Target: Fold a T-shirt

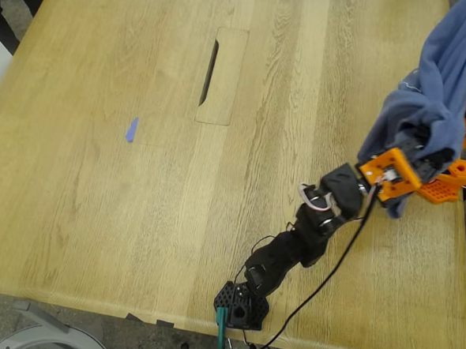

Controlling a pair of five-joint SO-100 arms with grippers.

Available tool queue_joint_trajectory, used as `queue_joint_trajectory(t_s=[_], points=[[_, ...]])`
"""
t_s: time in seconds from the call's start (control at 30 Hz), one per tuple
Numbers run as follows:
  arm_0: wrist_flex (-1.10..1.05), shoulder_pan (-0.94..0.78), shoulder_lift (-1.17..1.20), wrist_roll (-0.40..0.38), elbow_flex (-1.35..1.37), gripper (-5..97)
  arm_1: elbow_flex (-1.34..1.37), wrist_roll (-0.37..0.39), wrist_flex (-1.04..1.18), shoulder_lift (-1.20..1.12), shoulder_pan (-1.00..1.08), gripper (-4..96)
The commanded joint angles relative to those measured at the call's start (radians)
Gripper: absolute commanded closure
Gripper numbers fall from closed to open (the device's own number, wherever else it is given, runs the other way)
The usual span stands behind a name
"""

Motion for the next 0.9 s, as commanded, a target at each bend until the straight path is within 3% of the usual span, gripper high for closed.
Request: queue_joint_trajectory(t_s=[0.0,0.37,0.87], points=[[0.06,-0.011,0.012,-0.018,-0.043,92,-0.063,0.005,0.077,-0.046,-0.012,90.6],[0.601,-0.256,0.081,-0.075,-0.043,92,-0.147,0.017,0.265,-0.236,-0.19,91.0],[0.848,-0.492,0.175,-0.083,-0.041,92,-0.149,0.057,0.232,-0.397,-0.158,90.6]])
